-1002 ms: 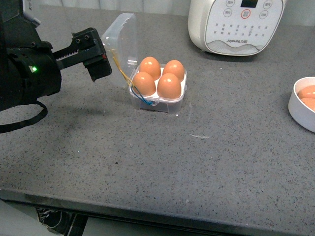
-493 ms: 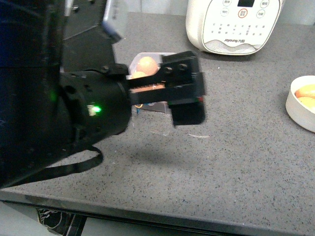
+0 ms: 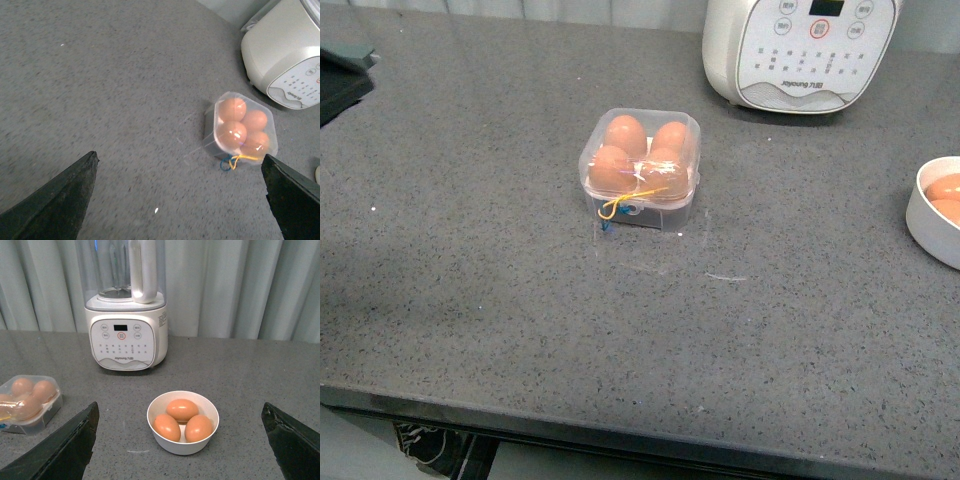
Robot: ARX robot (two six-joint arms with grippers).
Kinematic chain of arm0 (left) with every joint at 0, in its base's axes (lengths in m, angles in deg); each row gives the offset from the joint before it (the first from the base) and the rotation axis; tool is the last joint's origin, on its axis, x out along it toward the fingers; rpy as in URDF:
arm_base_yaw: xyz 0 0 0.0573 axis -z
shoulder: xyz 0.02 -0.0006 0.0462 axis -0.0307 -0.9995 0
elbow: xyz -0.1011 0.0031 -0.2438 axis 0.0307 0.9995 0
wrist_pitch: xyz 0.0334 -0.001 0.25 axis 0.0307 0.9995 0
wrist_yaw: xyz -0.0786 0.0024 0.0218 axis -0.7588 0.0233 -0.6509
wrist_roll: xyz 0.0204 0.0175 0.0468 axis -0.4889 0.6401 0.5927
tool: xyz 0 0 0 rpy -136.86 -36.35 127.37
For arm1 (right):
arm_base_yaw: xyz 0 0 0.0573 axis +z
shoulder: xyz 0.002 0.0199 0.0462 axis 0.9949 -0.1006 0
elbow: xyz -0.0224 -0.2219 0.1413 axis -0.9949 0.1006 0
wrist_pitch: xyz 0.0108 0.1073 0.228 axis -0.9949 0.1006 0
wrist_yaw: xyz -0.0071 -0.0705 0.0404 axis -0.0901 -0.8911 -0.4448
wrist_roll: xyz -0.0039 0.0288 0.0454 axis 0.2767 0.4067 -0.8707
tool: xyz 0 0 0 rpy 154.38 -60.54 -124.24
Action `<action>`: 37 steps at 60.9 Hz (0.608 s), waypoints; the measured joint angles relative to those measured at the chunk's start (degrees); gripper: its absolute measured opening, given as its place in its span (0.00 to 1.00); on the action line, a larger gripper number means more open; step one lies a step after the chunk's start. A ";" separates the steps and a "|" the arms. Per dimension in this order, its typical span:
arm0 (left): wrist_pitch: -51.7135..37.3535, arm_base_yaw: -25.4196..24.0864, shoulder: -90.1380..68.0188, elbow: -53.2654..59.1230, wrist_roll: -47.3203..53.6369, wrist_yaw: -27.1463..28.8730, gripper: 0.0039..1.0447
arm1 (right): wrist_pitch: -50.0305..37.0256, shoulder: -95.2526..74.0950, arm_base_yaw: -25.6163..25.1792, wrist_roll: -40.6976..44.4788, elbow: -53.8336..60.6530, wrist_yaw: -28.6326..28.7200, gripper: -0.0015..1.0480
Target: Put egg into box
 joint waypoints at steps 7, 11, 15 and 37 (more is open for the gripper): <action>11.30 -4.68 14.62 3.87 0.70 -2.27 0.94 | 0.00 0.00 0.00 0.00 0.00 0.00 0.91; 8.15 -4.44 22.23 8.02 4.74 1.92 0.88 | 0.00 0.00 0.00 0.00 0.00 0.00 0.91; -2.47 -3.78 25.92 12.66 11.63 4.74 0.77 | 0.00 0.00 0.00 0.00 0.00 0.00 0.91; 1.60 -3.67 38.36 14.51 23.21 5.60 0.08 | 0.00 0.00 0.00 0.00 0.00 -0.02 0.91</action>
